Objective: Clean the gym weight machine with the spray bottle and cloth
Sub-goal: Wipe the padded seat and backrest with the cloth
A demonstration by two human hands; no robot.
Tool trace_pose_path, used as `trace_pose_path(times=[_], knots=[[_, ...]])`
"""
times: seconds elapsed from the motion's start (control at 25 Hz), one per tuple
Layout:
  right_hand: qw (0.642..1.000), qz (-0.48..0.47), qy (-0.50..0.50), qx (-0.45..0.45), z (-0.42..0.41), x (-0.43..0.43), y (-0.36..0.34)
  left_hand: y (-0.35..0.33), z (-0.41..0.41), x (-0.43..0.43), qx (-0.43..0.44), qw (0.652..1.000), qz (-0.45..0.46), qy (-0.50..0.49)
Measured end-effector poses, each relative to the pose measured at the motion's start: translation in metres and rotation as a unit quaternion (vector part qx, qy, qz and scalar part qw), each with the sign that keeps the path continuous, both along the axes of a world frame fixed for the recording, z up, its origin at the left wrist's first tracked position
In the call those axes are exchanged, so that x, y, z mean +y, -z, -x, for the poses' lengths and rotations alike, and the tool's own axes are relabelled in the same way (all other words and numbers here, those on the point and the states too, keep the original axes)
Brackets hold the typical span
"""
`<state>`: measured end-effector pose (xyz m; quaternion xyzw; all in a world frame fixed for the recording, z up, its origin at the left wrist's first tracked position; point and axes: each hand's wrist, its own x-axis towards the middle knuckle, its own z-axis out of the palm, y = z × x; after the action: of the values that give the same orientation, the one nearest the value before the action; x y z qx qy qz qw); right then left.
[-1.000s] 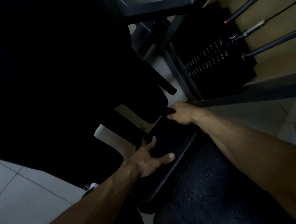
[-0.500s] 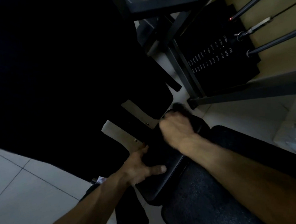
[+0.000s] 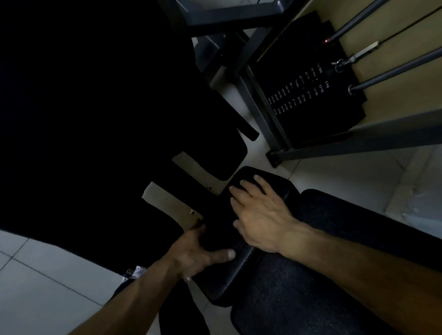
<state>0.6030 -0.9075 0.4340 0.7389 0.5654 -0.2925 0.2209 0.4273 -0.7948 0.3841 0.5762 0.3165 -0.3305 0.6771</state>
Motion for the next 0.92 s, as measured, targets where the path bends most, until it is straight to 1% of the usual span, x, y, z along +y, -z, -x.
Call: trace_pose_path(times=[0.08, 0.16, 0.24, 0.28, 0.36, 0.44, 0.48, 0.52, 0.56, 0.6, 0.68, 0.76, 0.8, 0.84, 0.92], knots=[[1.0, 0.024, 0.004, -0.004, -0.022, 0.014, 0.008, 0.002, 0.003, 0.005, 0.01, 1.0, 0.009, 0.013], [0.994, 0.045, 0.057, -0.077, -0.05, 0.039, 0.024, 0.007, 0.005, 0.01, 0.019, 0.999, 0.012, 0.037], [0.979, 0.049, 0.128, -0.148, -0.065, 0.05, 0.036, 0.01, 0.005, 0.011, 0.025, 0.998, 0.004, 0.055], [0.978, 0.041, 0.137, -0.153, -0.06, 0.052, 0.039, 0.013, 0.005, 0.011, 0.02, 0.998, -0.002, 0.055], [0.988, 0.042, 0.107, -0.099, -0.024, 0.055, 0.043, 0.017, 0.005, 0.01, 0.016, 0.998, -0.01, 0.056], [0.998, 0.042, 0.052, 0.017, 0.029, 0.057, 0.042, 0.019, 0.006, 0.009, 0.006, 0.998, -0.012, 0.057], [0.996, 0.055, 0.026, 0.068, 0.053, 0.053, 0.04, 0.02, 0.008, 0.007, -0.002, 0.999, -0.008, 0.054], [0.994, 0.053, 0.012, 0.09, 0.057, 0.053, 0.043, 0.021, 0.009, 0.006, -0.013, 0.999, -0.008, 0.049], [0.995, 0.042, 0.021, 0.087, 0.046, 0.055, 0.043, 0.019, 0.011, 0.006, -0.015, 0.999, -0.01, 0.043], [0.997, 0.036, 0.031, 0.06, 0.025, 0.056, 0.045, 0.019, 0.011, 0.006, -0.01, 0.999, -0.015, 0.033], [0.996, 0.038, 0.082, -0.023, -0.016, 0.053, 0.051, 0.027, 0.014, 0.003, -0.007, 1.0, -0.015, 0.021], [0.988, 0.016, 0.135, -0.078, -0.02, 0.056, 0.05, 0.027, 0.015, 0.003, -0.003, 1.0, -0.016, 0.022], [0.986, 0.007, 0.15, -0.076, -0.005, 0.057, 0.047, 0.027, 0.015, 0.002, -0.006, 0.999, -0.024, 0.02], [0.989, 0.009, 0.14, -0.044, 0.017, 0.058, 0.043, 0.027, 0.015, 0.0, -0.009, 0.999, -0.034, 0.017], [0.994, 0.038, 0.089, 0.049, 0.046, 0.054, 0.038, 0.023, 0.012, 0.002, -0.021, 0.998, -0.046, 0.038]])
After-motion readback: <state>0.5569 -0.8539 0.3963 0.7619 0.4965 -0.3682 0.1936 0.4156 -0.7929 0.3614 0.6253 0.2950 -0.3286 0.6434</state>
